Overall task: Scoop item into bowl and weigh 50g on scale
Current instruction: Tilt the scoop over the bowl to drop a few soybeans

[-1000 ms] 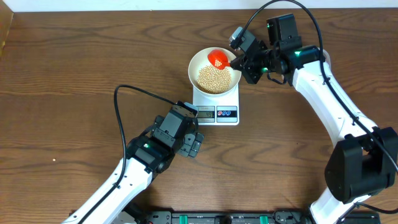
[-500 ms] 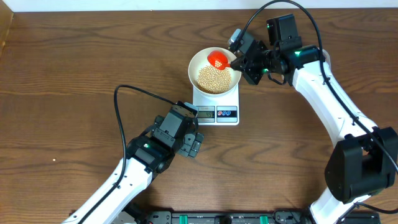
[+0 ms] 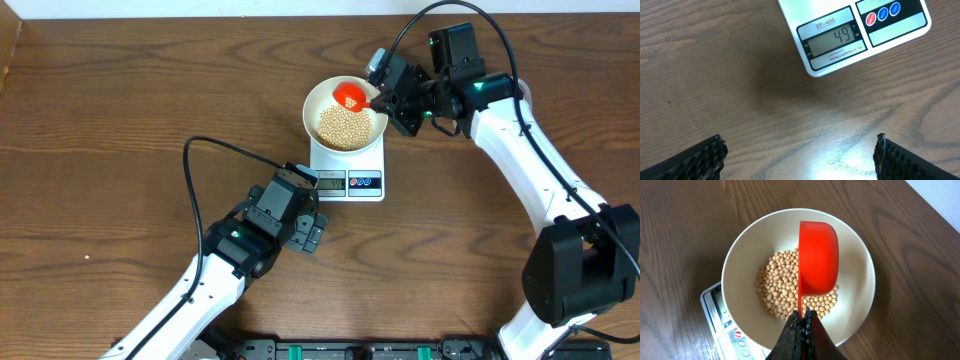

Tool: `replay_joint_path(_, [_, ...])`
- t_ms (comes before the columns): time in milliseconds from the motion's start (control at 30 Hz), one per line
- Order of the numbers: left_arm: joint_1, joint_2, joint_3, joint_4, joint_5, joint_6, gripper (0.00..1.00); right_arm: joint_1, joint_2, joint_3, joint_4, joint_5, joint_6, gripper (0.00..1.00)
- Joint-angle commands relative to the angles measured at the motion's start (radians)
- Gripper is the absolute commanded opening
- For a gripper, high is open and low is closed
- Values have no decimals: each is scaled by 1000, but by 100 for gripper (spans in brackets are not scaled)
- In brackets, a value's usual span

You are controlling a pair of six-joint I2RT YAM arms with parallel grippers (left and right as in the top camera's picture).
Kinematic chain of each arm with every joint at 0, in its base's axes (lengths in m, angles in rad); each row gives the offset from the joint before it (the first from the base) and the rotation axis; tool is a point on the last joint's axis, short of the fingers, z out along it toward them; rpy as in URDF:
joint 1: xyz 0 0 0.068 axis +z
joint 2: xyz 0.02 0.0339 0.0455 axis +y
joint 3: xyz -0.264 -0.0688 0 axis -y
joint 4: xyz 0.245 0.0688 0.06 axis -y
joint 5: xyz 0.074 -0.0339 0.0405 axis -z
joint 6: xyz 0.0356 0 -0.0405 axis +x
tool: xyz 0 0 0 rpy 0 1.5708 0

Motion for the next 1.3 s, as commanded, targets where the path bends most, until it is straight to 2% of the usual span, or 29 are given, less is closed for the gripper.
replay_joint_path(0, [-3,6,-5,1,-3,14,96,-2,-28,17,-3,-11,-18,1])
replay_joint_path(900, [-3,6,-5,1,-3,14,96,-14,-28,17,0,-20,-28,1])
replay_joint_path(1267, [-3,6,-5,1,-3,13,96,-13,-28,17,-4,-10,-87,1])
